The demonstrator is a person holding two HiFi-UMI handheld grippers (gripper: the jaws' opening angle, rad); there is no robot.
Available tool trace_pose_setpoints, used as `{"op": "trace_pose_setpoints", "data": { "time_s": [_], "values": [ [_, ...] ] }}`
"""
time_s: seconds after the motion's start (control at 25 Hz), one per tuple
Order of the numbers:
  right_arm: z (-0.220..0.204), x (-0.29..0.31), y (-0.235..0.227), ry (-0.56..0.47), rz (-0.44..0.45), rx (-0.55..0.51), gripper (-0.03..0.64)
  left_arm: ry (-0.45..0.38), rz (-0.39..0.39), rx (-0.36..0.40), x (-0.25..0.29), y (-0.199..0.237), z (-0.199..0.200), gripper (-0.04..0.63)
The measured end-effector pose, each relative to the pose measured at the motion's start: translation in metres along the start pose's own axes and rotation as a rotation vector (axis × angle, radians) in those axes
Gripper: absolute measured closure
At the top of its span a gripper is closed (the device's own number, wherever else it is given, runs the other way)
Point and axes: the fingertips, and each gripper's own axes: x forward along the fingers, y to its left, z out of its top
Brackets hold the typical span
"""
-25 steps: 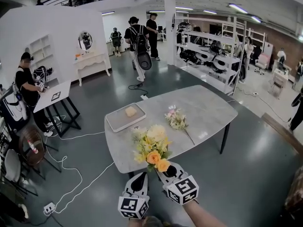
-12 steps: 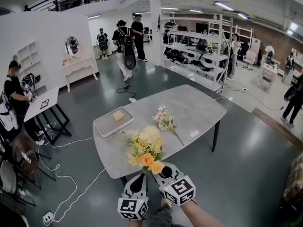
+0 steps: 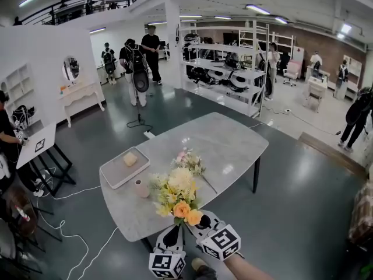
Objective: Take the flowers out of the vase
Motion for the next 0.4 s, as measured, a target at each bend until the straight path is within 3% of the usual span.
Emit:
{"op": "trace_pose_setpoints", "data": {
  "time_s": [0.4],
  "values": [
    [-0.006, 0.048, -0.047, 0.023, 0.039, -0.014, 0.569, 0.017, -0.025, -0.004, 0.074, 0.029, 0.004, 0.581]
  ]
}}
